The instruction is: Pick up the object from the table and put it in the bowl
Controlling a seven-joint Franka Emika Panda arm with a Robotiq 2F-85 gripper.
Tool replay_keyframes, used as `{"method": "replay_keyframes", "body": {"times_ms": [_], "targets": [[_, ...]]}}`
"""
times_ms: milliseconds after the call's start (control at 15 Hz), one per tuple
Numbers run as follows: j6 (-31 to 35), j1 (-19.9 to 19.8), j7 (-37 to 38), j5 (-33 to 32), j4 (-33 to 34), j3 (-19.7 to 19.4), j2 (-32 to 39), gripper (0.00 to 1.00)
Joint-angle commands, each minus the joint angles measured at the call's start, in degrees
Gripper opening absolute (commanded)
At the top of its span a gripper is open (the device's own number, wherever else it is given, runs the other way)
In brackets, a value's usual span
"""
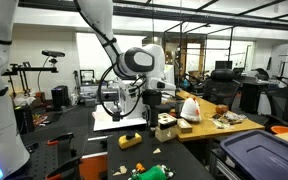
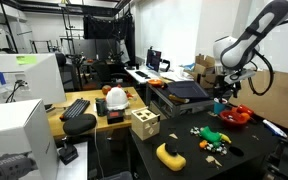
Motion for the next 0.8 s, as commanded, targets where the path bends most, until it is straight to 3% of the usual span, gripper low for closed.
{"method": "replay_keyframes", "body": {"times_ms": [0,333,733], "targets": [[-1.22,-3.41,-6.28,4.31,-6.97,4.13,-11.13,1.0],[-2.68,-6.61,-19.64,16.62,-10.74,8.49,-18.87,1.0],[-10.95,-7.5,-29.37,25.09,-9.78,8.66,-23.36,1.0]]}}
